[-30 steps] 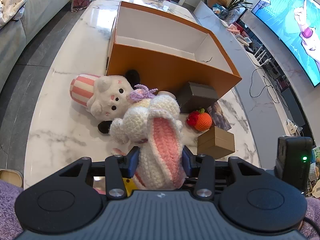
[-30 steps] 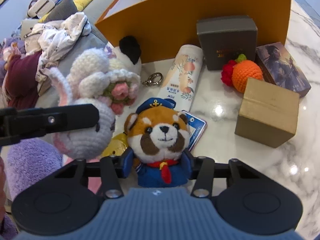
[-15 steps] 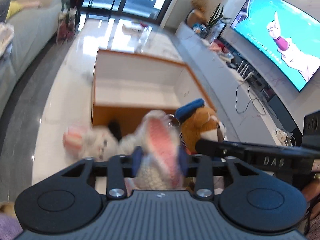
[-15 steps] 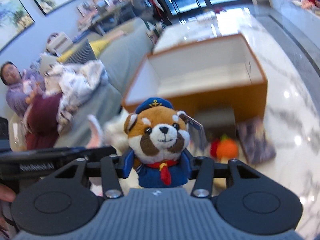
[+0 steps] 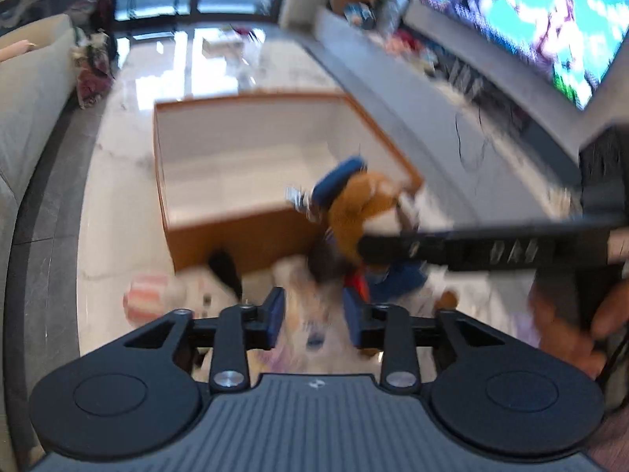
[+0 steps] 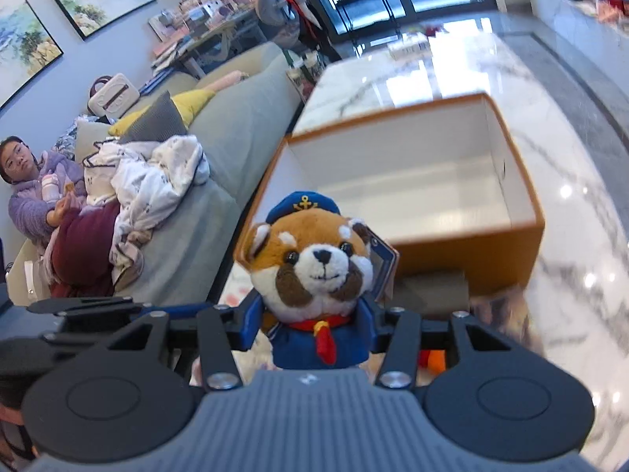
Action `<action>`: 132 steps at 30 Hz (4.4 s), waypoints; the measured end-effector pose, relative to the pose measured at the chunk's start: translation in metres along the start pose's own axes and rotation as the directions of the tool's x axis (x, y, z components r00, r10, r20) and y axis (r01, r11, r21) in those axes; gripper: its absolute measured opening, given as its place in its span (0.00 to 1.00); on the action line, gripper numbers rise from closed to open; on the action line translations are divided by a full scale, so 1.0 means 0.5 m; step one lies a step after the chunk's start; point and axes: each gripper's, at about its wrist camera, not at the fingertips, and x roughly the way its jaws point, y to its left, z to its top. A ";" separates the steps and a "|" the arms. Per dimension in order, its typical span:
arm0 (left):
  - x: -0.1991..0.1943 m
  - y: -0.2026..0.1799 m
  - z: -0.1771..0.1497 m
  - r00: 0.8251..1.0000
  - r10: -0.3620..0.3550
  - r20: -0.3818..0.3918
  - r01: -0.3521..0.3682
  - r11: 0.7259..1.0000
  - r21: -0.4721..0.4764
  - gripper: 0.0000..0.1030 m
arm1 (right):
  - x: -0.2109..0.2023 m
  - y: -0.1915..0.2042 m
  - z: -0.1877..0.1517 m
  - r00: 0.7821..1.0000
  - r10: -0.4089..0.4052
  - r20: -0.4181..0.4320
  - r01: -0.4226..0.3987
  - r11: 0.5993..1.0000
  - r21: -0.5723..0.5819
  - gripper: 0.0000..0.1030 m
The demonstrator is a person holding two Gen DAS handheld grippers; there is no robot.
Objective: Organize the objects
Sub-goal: 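Lift both held plushes and carry them over the orange box, then lower both plushes into the orange box and open both tools, then grasp the striped-hat plush with left tool while right tool grasps crocheted orange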
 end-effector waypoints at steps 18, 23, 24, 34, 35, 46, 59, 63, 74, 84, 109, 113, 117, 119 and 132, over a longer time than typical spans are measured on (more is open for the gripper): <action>0.154 0.005 -0.164 0.950 0.261 -0.171 -0.149 0.861 0.487 0.68 | 0.004 -0.035 -0.076 0.999 -0.008 -0.034 0.011 0.997 0.082 0.51; 0.169 0.011 -0.153 0.954 0.249 -0.164 -0.160 0.891 0.425 0.69 | 0.006 -0.037 -0.082 0.999 -0.018 -0.042 0.021 0.996 0.086 0.51; 0.173 0.012 -0.151 0.956 0.245 -0.163 -0.161 0.899 0.408 0.69 | 0.007 -0.037 -0.082 0.999 -0.020 -0.045 0.023 0.996 0.085 0.51; 0.198 0.015 -0.147 0.952 0.257 -0.169 -0.196 0.930 0.310 0.55 | 0.009 -0.042 -0.091 0.998 -0.029 -0.059 0.034 0.996 0.085 0.51; 0.189 0.015 -0.147 0.955 0.245 -0.166 -0.190 0.938 0.290 0.54 | 0.007 -0.044 -0.091 0.998 -0.032 -0.059 0.037 0.996 0.085 0.51; -0.003 0.043 -0.044 0.999 -0.037 0.028 0.038 0.998 -0.046 0.53 | -0.034 -0.024 -0.034 1.000 0.006 0.023 -0.007 0.999 0.050 0.51; 0.002 0.107 0.168 0.978 0.014 0.210 0.032 0.976 -0.217 0.53 | -0.008 0.020 0.172 0.985 0.017 0.173 -0.022 0.999 0.024 0.51; 0.061 0.147 0.182 0.984 0.047 0.173 0.004 0.959 -0.285 0.53 | 0.063 -0.007 0.202 0.989 -0.017 0.149 0.007 0.998 0.070 0.51; 0.202 0.199 0.173 0.990 0.140 -0.032 -0.143 0.940 -0.309 0.54 | 0.222 -0.087 0.217 0.998 -0.055 -0.012 0.056 0.976 0.210 0.50; 0.225 0.150 0.176 0.962 0.259 -0.093 -0.266 0.960 -0.082 0.58 | 0.328 -0.104 0.199 0.986 -0.056 -0.160 0.097 0.960 0.262 0.28; -0.006 0.156 0.032 0.980 0.146 0.137 -0.118 0.973 -0.196 0.66 | 0.086 -0.032 0.054 0.948 -0.145 0.283 0.189 0.973 -0.136 0.35; 0.012 0.170 -0.004 0.978 0.169 0.124 -0.134 0.958 -0.253 0.68 | 0.052 -0.055 0.015 0.945 -0.162 0.285 0.198 0.975 -0.103 0.36; 0.040 0.170 -0.044 0.969 0.222 0.107 -0.192 0.952 -0.236 0.68 | 0.038 -0.080 -0.022 0.945 -0.204 0.254 0.227 0.972 -0.061 0.37; 0.052 0.165 -0.060 0.966 0.237 0.102 -0.212 0.954 -0.210 0.68 | 0.039 -0.094 -0.038 0.946 -0.230 0.228 0.247 0.968 -0.047 0.39; 0.134 0.071 -0.095 0.883 0.433 0.180 -0.456 0.882 0.118 0.78 | 0.060 -0.129 -0.078 0.956 -0.269 0.116 0.269 0.963 0.014 0.50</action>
